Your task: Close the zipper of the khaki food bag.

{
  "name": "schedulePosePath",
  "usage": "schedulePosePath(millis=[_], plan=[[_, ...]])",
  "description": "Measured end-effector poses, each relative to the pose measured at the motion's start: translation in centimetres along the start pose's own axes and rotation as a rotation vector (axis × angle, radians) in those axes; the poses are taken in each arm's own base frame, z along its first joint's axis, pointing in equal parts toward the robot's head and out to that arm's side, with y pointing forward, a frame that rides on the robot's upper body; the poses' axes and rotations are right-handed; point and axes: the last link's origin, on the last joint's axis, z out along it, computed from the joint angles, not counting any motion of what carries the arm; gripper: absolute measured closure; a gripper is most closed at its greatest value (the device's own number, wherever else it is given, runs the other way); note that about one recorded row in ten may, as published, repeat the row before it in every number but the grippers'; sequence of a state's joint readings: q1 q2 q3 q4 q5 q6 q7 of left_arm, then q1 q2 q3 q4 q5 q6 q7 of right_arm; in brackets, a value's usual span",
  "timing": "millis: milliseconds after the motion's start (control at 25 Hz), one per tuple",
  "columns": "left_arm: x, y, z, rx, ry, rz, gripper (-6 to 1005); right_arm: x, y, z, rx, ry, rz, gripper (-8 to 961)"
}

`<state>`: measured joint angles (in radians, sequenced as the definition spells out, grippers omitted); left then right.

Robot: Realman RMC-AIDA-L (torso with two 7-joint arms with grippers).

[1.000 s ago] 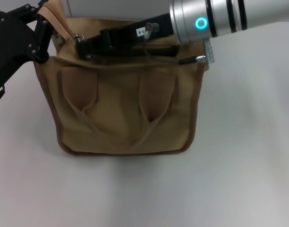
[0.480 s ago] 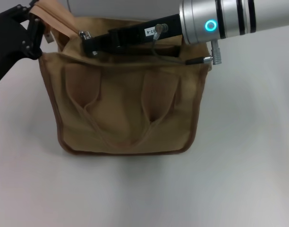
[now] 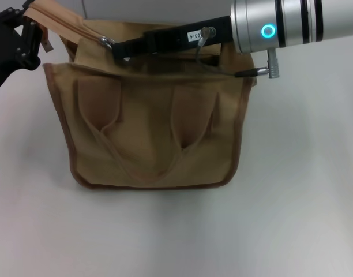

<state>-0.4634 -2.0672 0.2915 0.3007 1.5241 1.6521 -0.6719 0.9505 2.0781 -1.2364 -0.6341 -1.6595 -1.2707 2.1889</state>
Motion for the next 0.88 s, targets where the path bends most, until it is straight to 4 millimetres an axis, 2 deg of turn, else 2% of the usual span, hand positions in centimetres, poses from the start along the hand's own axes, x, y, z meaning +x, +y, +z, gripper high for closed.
schedulePosePath(millis=[320, 880], plan=[[-0.1, -0.5, 0.0, 0.028, -0.01, 0.003, 903, 0.8, -0.7, -0.8, 0.019, -0.005, 0.013, 949], [-0.5, -1.3, 0.0, 0.079, -0.037, 0.007, 899, 3.0, -2.9, -5.2, 0.09, -0.072, 0.068, 948]])
